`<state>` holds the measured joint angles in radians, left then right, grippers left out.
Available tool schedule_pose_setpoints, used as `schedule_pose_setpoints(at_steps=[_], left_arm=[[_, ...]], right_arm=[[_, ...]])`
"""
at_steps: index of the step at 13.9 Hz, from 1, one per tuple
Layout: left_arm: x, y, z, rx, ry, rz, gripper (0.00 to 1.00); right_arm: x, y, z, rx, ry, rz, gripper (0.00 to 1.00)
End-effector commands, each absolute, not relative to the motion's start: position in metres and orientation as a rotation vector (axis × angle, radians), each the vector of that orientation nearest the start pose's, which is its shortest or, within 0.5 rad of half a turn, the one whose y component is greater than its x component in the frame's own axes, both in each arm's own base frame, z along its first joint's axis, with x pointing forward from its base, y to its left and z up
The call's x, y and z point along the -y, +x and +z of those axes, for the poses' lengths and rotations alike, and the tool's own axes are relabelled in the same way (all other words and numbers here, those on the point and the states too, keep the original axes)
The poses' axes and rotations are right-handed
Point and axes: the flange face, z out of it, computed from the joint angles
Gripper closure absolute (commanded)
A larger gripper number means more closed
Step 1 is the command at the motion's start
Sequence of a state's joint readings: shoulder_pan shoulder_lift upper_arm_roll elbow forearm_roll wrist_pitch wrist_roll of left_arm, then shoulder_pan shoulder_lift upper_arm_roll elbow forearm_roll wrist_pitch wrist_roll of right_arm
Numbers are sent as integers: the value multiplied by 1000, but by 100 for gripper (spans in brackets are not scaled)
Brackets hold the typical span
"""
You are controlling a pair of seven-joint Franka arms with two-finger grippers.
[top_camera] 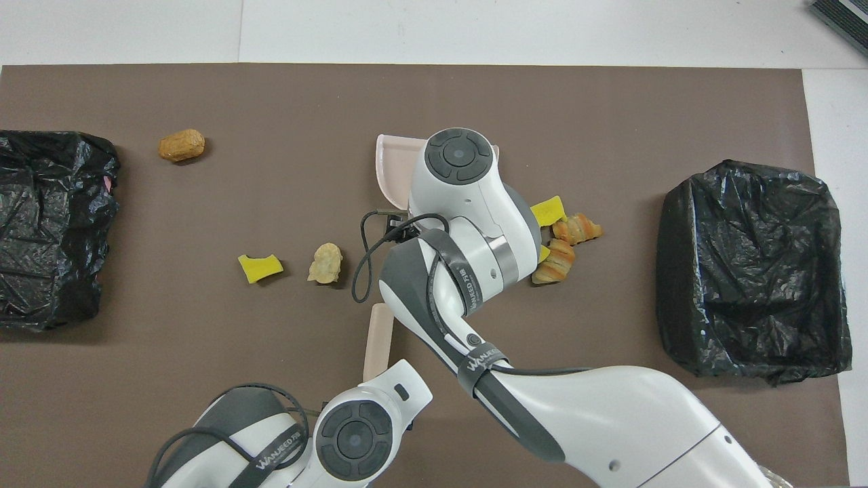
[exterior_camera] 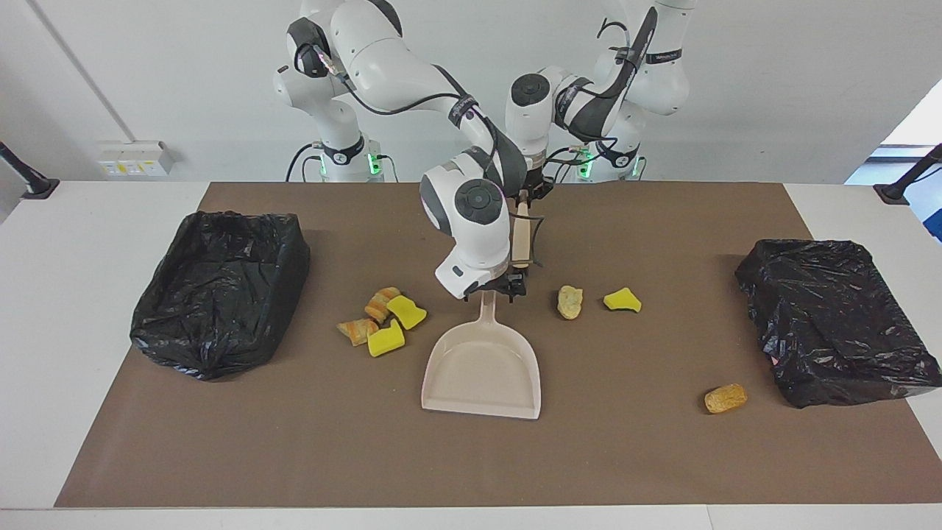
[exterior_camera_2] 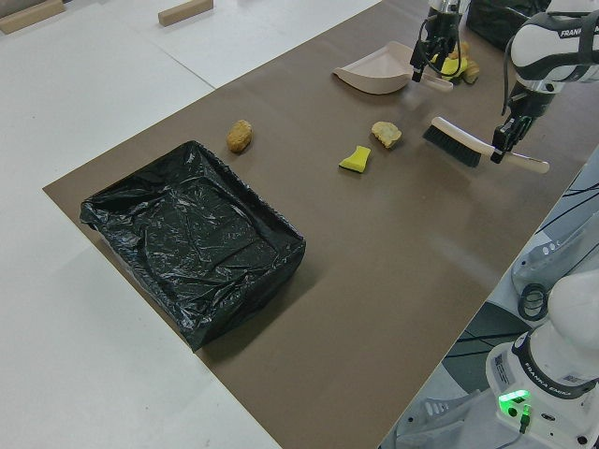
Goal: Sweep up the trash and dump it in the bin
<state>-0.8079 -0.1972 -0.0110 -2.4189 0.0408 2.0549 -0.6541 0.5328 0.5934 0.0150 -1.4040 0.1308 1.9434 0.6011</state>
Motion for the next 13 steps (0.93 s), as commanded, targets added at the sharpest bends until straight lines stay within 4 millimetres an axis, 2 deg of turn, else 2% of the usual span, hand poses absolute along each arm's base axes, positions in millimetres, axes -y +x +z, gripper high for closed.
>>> schedule_pose_setpoints(at_steps=[1, 3, 5, 6, 7, 8, 10, 12, 13], left_arm=[[293, 318, 391, -229, -2953, 91, 100], [275, 343, 403, -175, -2953, 44, 100], [250, 372, 412, -234, -2954, 39, 100], [233, 390, 419, -222, -2964, 30, 100], [221, 401, 419, -223, -2965, 39, 100], [210, 415, 419, -242, -2966, 45, 100], [186, 449, 424, -269, -2971, 49, 100], [159, 488, 430, -249, -2982, 31, 100], [145, 502, 431, -328, -2983, 9, 100]], right_arm=[[-376, 606, 348, -147, -3026, 189, 7], [-378, 602, 345, -165, -3002, 226, 22], [-377, 602, 343, -168, -3005, 234, 31], [-376, 601, 343, -168, -3006, 238, 31], [-376, 600, 342, -167, -3008, 247, 38], [-373, 601, 342, -166, -3009, 252, 56], [-369, 603, 342, -106, -2984, 276, 100], [-374, 602, 343, -169, -2901, 331, 100], [-371, 603, 341, -162, -2884, 334, 100]])
